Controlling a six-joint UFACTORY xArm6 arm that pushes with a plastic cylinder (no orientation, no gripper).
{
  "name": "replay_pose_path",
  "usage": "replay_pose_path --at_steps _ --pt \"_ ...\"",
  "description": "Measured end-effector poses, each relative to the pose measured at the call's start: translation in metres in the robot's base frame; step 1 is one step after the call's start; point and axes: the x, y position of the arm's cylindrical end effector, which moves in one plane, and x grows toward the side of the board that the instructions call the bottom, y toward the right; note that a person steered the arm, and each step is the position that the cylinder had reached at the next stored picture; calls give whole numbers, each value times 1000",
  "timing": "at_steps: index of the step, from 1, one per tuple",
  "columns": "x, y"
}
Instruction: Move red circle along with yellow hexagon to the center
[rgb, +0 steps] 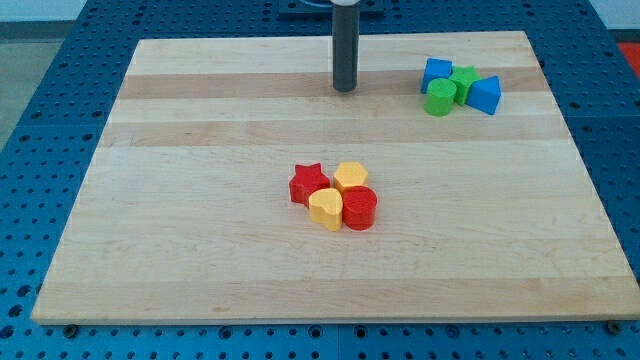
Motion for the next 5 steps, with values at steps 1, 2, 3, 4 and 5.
replay_pose_path --at_steps 1,2,3,4,5 --pt "31 7" --pt "66 33" --pt "96 81" --pt "136 99" --pt "193 99"
